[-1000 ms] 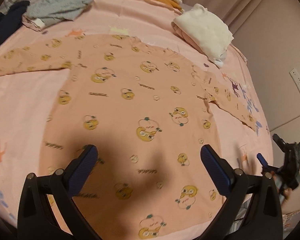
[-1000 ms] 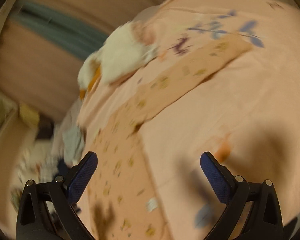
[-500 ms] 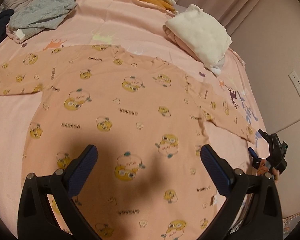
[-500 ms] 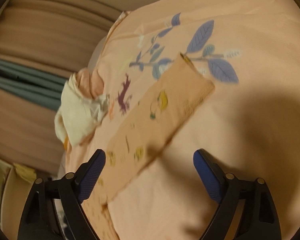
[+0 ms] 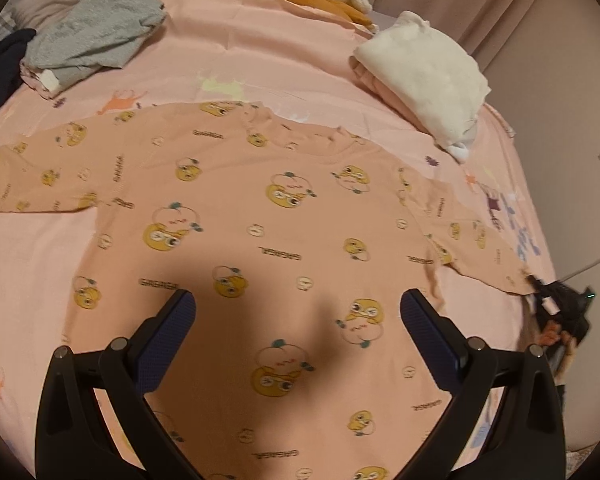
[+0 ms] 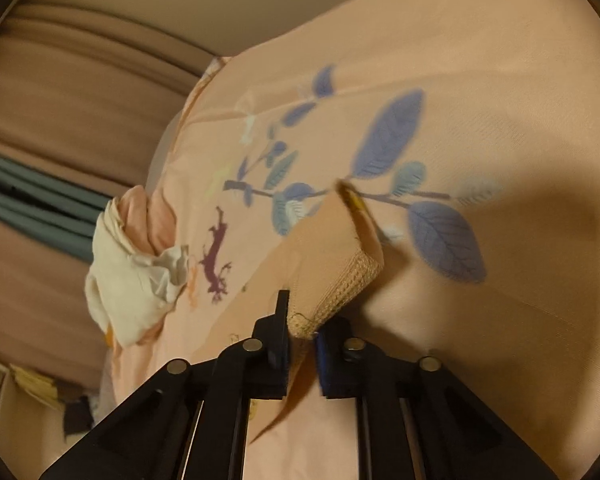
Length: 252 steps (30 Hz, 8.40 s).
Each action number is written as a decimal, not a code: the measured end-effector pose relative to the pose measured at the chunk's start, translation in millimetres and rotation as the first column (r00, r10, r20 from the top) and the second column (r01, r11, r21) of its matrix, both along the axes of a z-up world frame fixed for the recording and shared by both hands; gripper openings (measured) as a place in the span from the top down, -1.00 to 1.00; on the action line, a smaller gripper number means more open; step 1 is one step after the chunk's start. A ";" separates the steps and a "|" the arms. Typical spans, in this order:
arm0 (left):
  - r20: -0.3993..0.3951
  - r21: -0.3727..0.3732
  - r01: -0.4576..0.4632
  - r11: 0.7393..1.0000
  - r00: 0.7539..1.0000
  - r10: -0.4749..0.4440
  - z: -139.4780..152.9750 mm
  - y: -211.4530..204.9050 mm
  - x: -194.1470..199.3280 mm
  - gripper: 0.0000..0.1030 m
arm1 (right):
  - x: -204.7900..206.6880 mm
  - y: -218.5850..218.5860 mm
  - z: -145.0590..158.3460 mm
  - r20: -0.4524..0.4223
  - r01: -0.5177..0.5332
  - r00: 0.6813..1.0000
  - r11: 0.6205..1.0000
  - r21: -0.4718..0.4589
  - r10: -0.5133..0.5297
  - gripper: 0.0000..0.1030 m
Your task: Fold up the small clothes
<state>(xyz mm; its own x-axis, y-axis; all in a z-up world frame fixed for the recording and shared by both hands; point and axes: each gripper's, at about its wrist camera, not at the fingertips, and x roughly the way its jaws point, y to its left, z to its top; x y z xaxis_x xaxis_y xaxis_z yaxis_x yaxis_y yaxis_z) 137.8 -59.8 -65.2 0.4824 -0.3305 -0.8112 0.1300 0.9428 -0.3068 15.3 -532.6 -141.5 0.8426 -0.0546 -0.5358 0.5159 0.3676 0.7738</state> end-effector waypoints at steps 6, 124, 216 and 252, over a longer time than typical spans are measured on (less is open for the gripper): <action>0.024 0.023 -0.013 1.000 1.000 0.013 6.4 11.6 -6.8 -0.98 | 12.8 41.0 73.3 0.022 -0.131 0.990 0.968 -0.215 0.139 0.84; -0.139 -0.484 -0.716 0.502 0.630 0.764 -73.9 406.7 30.4 -0.45 | 127.5 356.4 66.2 -0.249 -0.792 0.577 0.459 -0.403 0.777 0.38; 0.097 0.024 0.084 0.996 0.992 -0.086 -24.6 10.4 60.3 -0.21 | 138.3 276.2 51.6 -0.096 -0.748 0.654 0.623 -0.230 0.750 0.09; 0.070 0.000 -0.099 0.995 0.993 0.099 -31.3 123.2 79.3 -0.16 | 147.1 240.9 53.9 -0.287 -0.613 0.790 0.692 -0.381 0.542 0.80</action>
